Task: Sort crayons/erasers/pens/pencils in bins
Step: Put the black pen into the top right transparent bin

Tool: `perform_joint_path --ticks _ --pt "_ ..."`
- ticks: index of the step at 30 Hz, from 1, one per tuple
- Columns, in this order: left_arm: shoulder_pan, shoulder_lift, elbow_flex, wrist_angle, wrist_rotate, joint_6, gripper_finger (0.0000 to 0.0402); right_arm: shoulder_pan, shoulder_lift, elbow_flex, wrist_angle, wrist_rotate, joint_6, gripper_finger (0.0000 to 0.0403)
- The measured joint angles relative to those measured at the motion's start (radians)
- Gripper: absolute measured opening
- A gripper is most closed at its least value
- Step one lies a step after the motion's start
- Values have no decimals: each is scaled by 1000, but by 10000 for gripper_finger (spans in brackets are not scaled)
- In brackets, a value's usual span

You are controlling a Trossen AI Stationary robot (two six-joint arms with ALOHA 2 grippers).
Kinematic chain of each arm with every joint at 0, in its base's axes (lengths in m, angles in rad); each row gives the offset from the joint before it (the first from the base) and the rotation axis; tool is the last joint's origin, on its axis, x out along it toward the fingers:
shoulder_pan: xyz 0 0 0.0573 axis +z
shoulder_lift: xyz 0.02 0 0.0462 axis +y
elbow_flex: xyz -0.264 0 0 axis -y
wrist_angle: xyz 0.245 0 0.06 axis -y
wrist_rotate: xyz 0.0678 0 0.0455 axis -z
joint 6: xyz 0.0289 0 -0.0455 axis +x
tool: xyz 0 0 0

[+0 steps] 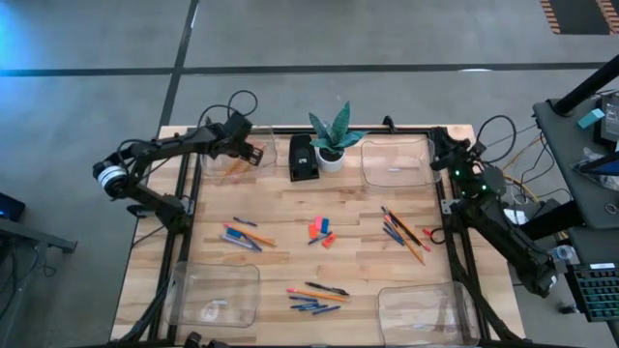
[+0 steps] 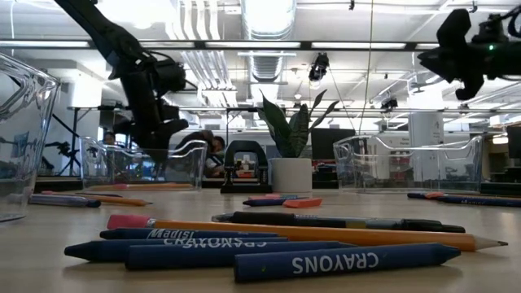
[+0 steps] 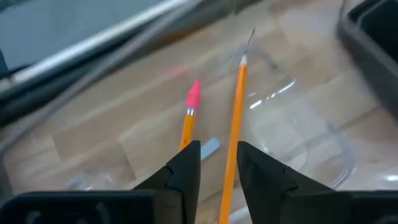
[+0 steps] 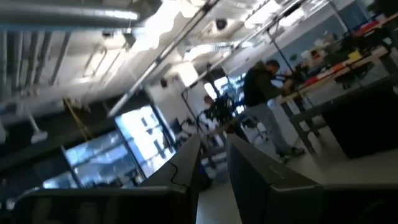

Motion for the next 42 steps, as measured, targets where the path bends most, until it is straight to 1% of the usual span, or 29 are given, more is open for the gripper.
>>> perform_joint_path --ticks 5,9,12,14,16,24,29,36,42 --pt "-8 -34 34 2 10 -1 92 0 123 175 -288 -14 -130 68" --pt "-33 -70 48 8 91 -2 92 0 261 311 -499 -28 -194 68" --pt "-75 -97 46 36 140 -2 92 0 351 381 -605 -92 -226 68" --pt "-114 -110 46 61 149 -2 92 2 393 409 -617 -151 -230 68" --pt "-154 -124 45 90 152 -1 92 13 417 430 -617 -186 -220 68" --pt "-335 -147 45 247 160 0 92 114 491 471 -614 -188 -210 68" --pt "-465 -147 44 305 160 -1 92 192 533 472 -617 -187 -185 68" --pt "-642 -140 39 387 160 3 92 353 547 471 -618 -188 -126 68" --pt "-740 -94 38 454 152 4 92 539 561 471 -625 -186 -49 68"
